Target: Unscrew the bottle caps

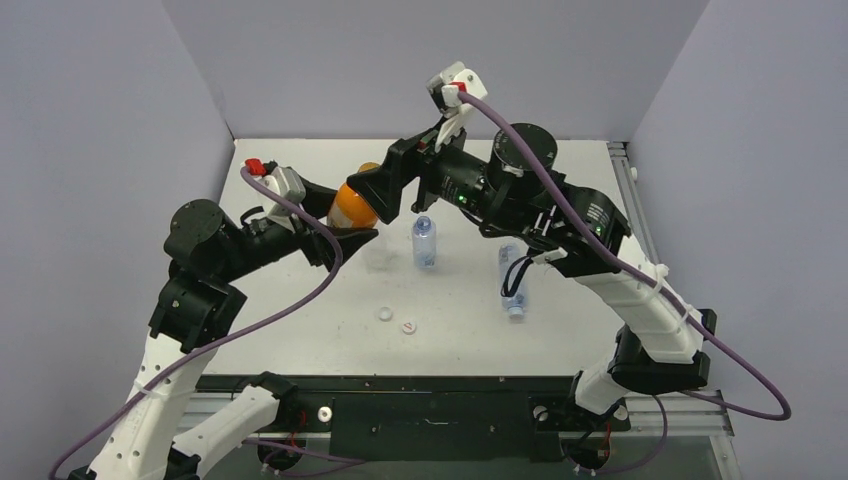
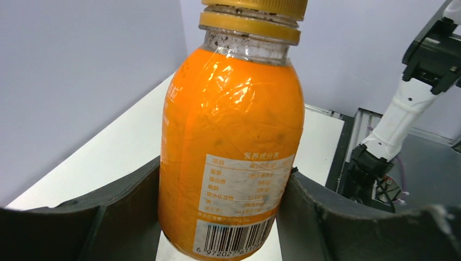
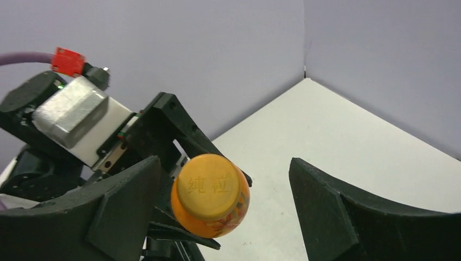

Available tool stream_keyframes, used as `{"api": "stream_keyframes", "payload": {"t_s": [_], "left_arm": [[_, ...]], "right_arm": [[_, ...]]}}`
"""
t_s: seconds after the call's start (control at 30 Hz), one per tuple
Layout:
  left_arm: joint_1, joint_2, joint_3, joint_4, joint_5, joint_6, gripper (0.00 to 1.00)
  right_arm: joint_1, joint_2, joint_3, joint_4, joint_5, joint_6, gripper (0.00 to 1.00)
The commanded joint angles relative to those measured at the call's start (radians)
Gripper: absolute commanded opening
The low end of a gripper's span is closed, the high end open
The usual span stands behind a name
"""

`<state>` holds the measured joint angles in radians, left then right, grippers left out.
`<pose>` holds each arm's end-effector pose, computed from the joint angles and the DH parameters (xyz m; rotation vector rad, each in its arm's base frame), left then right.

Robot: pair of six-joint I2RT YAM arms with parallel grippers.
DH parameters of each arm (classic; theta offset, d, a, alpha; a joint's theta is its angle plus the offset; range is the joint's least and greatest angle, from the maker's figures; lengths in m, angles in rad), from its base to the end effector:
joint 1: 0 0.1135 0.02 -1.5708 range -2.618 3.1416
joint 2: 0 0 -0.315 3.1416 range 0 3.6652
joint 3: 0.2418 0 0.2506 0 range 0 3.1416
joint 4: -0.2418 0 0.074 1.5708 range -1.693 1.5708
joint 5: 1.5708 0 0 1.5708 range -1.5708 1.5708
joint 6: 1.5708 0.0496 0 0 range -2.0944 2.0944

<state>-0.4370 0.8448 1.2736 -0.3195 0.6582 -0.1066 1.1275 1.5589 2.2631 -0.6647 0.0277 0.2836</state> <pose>0.0957 -0.0782 0.5172 0.7844 1.3410 -0.9125 0.1240 0.2581 0.6366 -0.6488 1.5029 1.0869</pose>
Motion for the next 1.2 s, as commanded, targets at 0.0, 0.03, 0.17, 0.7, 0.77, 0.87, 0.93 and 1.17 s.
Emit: {"api": "stream_keyframes", "payload": {"t_s": [0.0,0.03,0.17,0.7,0.77,0.87,0.93,1.17], "left_arm": [[0.001,-0.012,0.014,0.011,-0.078,0.050,0.00],[0.001,-0.013,0.016,0.009,-0.076,0.050,0.00],[0.001,-0.016,0.014,0.005,-0.066,0.044,0.00],[0.001,-0.016,0.003,0.080,0.223,-0.148,0.00],[0.001,-0.005,0.008,0.115,0.344,-0.221,0.01],[0.001,0.010,0.009,0.145,0.409,-0.287,0.01],[0.001,0.015,0.008,0.147,0.418,-0.294,0.00],[0.001,0.016,0.015,0.050,0.260,-0.127,0.00]], "right_arm": [[-0.001,0.020,0.015,-0.032,0.063,0.011,0.79],[-0.004,0.019,0.010,-0.021,0.052,0.017,0.76],[-0.018,0.008,-0.016,0.017,0.006,0.032,0.45],[-0.160,-0.188,-0.312,0.350,-0.614,0.044,0.00],[-0.183,-0.196,-0.328,0.412,-0.749,0.076,0.00],[-0.191,-0.188,-0.327,0.460,-0.855,0.108,0.00],[-0.192,-0.176,-0.307,0.415,-0.840,0.086,0.05],[-0.162,-0.175,-0.282,0.257,-0.374,0.024,0.81]]}}
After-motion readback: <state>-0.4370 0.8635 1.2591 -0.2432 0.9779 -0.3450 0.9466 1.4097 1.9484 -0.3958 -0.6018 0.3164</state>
